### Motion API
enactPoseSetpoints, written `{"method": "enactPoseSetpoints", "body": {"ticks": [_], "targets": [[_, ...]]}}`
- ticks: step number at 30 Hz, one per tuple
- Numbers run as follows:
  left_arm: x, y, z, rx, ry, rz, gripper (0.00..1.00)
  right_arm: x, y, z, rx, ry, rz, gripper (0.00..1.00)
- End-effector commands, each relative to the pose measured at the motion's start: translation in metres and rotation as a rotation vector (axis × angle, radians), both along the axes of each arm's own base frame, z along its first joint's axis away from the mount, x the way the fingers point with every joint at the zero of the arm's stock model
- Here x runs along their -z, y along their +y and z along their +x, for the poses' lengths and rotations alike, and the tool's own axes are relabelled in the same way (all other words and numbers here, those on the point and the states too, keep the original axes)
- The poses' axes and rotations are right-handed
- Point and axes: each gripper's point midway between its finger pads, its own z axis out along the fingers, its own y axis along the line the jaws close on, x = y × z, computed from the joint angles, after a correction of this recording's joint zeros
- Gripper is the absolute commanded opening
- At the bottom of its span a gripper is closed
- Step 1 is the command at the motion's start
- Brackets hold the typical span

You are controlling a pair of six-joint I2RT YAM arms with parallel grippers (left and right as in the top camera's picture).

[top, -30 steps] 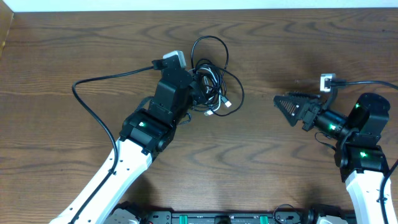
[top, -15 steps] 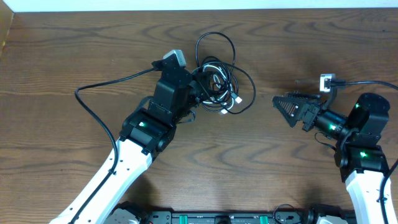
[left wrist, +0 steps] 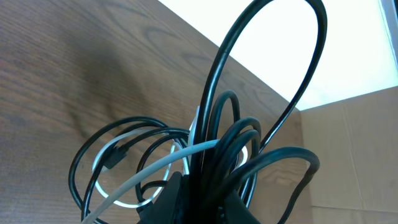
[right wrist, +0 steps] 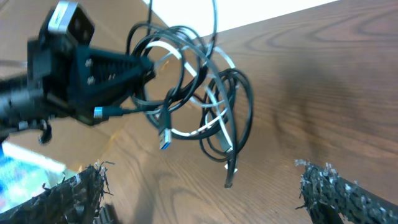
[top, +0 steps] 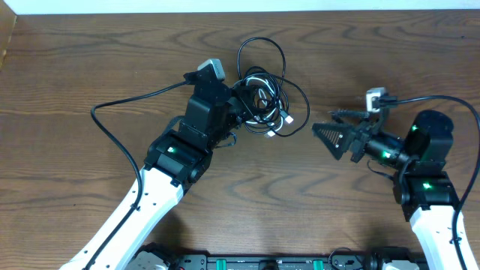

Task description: Untangle cables

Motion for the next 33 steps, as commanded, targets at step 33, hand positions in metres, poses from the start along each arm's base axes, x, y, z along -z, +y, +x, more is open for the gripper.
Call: {"method": "enactPoseSetpoints", "body": {"ticks": [33], "targets": [[-0.045,-0.051,-0.024,0.138,-0.127,-0.103,0.08,0.085,-0.049,0.048,0.537,0.361,-0.161,0.78]]}}
